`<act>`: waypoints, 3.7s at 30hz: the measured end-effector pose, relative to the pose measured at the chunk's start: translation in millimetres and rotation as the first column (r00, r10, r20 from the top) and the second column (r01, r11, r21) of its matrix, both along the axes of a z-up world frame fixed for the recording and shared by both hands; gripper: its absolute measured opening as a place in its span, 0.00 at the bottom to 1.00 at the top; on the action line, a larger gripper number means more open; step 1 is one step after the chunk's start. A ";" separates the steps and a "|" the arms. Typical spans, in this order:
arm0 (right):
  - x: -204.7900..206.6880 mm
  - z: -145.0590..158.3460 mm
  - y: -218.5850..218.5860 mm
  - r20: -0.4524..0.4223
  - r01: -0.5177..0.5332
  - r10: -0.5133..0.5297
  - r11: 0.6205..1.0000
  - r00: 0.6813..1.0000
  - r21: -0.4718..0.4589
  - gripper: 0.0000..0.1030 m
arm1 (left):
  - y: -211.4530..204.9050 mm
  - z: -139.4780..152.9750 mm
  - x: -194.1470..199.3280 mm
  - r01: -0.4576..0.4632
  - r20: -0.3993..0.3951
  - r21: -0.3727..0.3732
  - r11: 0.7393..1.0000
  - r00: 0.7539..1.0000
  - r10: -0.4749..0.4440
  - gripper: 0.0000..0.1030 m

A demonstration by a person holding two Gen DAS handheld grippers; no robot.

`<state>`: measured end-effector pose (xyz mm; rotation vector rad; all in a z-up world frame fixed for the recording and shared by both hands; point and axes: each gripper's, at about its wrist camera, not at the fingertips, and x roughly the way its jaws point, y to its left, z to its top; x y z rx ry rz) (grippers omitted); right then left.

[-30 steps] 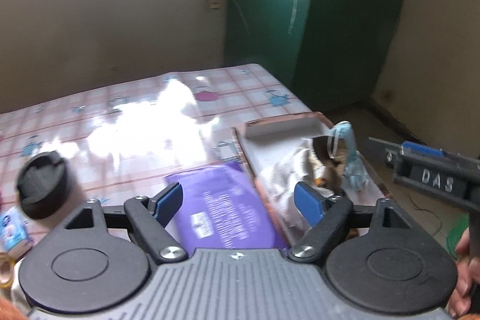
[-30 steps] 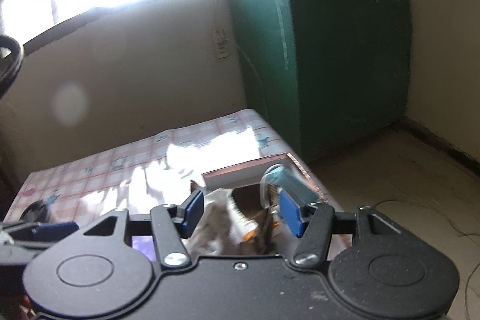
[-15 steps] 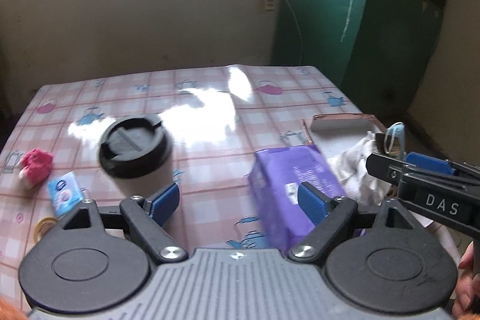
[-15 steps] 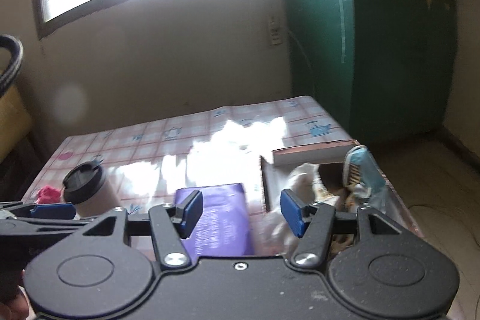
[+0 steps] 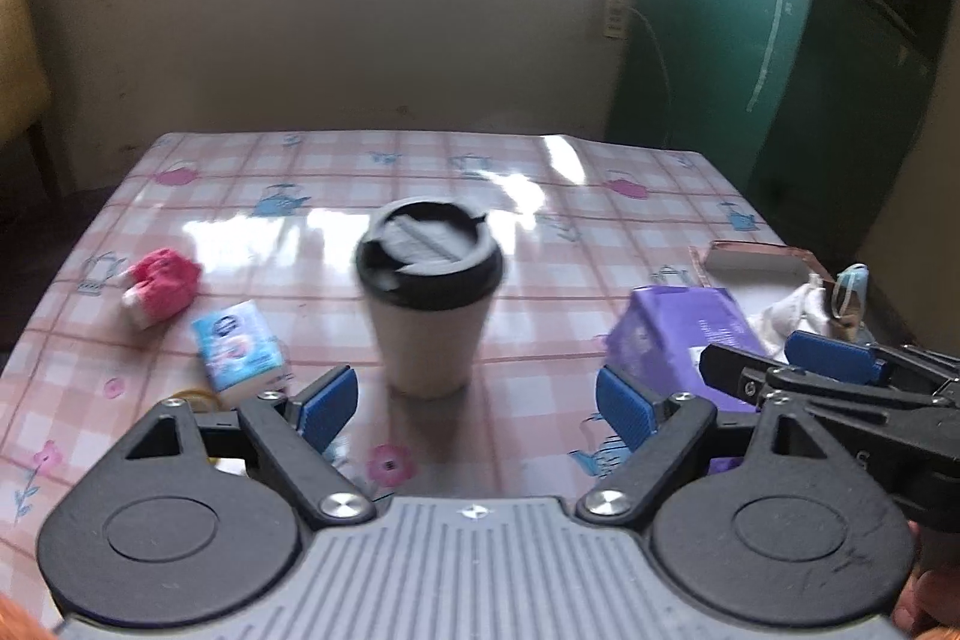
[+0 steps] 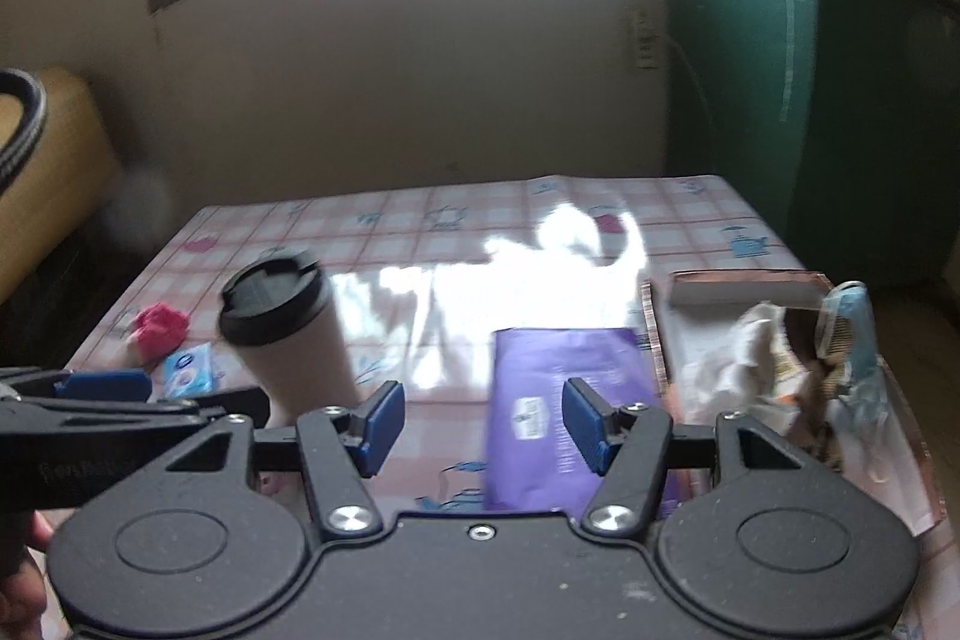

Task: Organize soft objects
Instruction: 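Withdraw both grippers from the box back toward the remaining items, then grasp the white face mask with the right gripper while the left grasps the yellow tape roll, then carry the white mask and yellow tape roll with both grippers toward the box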

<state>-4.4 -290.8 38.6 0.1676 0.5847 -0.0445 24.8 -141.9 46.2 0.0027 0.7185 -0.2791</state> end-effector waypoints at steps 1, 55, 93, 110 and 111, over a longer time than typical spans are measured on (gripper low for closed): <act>1.7 -0.9 6.1 -0.003 -0.013 0.013 1.000 1.000 -0.001 0.69 | 6.1 -0.7 -0.8 -0.009 -0.002 -0.002 1.000 1.000 0.009 0.87; 60.0 -71.2 133.0 -0.151 -0.220 0.238 0.967 0.959 0.127 0.53 | 137.5 -92.6 56.3 -0.135 -0.076 0.062 0.989 0.987 0.139 0.91; 87.1 45.2 137.1 0.045 -0.356 0.356 0.935 0.934 -0.008 0.53 | 121.3 17.5 63.9 -0.264 0.047 0.023 0.964 0.964 0.263 0.59; 89.5 58.2 109.1 0.065 -0.295 0.294 0.955 0.954 0.010 0.53 | 100.7 28.8 78.3 -0.220 0.048 0.028 0.975 0.975 0.218 0.59; 88.6 58.4 107.6 0.066 -0.293 0.292 0.956 0.954 0.009 0.53 | 99.5 28.7 78.4 -0.217 0.048 0.028 0.976 0.975 0.215 0.59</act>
